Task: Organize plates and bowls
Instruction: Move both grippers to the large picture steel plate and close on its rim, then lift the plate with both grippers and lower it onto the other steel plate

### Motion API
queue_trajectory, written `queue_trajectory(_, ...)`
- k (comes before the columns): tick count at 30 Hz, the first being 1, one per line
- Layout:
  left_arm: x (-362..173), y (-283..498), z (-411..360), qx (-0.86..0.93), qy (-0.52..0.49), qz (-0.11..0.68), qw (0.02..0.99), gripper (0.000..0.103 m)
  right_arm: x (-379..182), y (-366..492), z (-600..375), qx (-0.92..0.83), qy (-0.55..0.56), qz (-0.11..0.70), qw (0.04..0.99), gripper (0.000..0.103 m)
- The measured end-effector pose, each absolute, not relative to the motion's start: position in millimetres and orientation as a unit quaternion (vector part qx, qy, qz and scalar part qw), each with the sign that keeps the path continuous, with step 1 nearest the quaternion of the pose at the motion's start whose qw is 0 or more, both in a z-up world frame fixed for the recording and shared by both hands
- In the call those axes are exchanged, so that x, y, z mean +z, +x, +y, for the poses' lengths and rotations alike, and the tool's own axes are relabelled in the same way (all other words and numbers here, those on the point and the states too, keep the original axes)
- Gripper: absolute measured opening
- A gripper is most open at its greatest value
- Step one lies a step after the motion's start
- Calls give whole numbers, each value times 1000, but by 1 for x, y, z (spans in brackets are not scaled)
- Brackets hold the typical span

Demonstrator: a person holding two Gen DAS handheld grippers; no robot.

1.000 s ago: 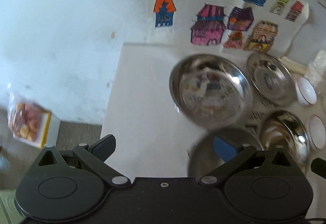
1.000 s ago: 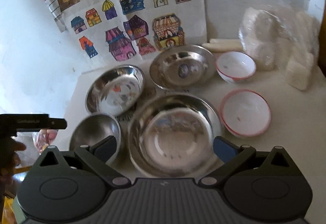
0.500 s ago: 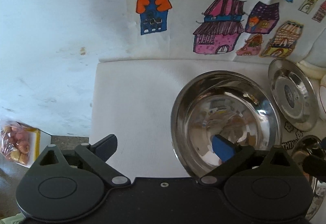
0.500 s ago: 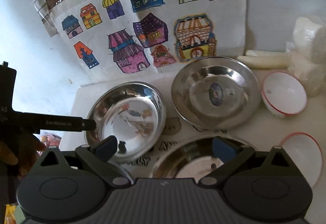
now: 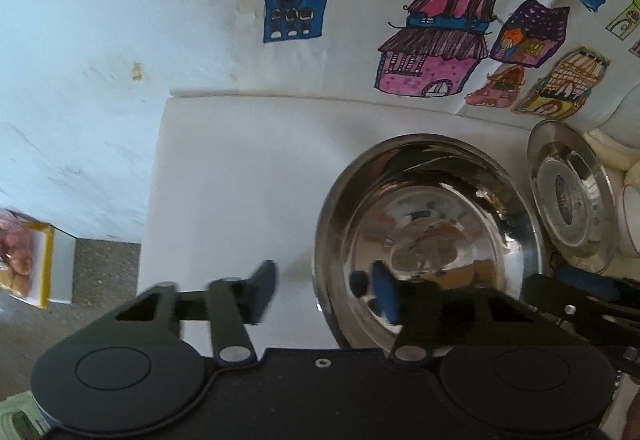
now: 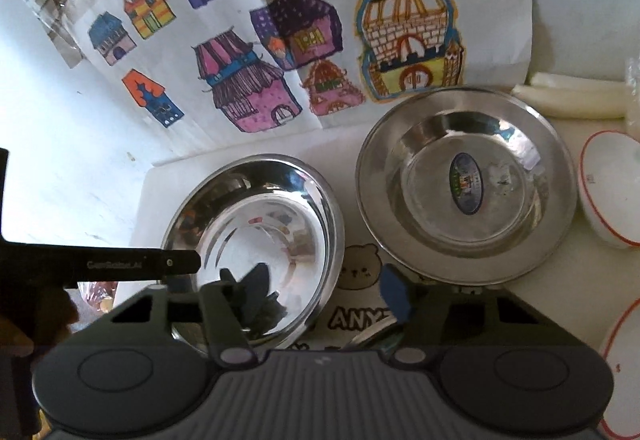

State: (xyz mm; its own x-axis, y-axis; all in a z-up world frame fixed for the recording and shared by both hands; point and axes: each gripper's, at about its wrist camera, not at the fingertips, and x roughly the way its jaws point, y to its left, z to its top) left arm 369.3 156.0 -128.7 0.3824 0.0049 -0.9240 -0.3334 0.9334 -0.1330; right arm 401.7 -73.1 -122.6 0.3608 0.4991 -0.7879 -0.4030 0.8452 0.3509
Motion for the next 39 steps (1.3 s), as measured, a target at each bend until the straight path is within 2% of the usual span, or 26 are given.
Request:
queue_trajectory(2, -129, 369, 156, 103, -157, 546, 816, 39, -125, 404, -70, 272, 48, 500, 821, 44)
queue_trajectory(5, -128, 368, 155, 101, -163, 545, 816, 31, -128, 406, -67, 270, 47, 507, 817, 34)
queue_trajectory(7, -127, 369, 156, 102, -168, 544, 816, 19, -129, 406, -66, 269, 48, 511, 815, 30)
queue_trajectory(10, -128, 370, 157, 107, -170, 540, 818, 13, -131, 408, -65, 269, 53, 514, 813, 20)
queue_trajectory(14, -124, 371, 158, 108, -167, 531, 824, 12, -129, 408, -66, 267, 56, 505, 819, 13)
queue_trajectory(27, -86, 375, 132, 81, -156, 490, 854, 11, -92, 404, -100, 269, 61, 456, 846, 13)
queue_trajectory(39, -70, 357, 49, 2, -117, 492, 863, 11, -76, 364, -186, 230, 66, 450, 861, 14)
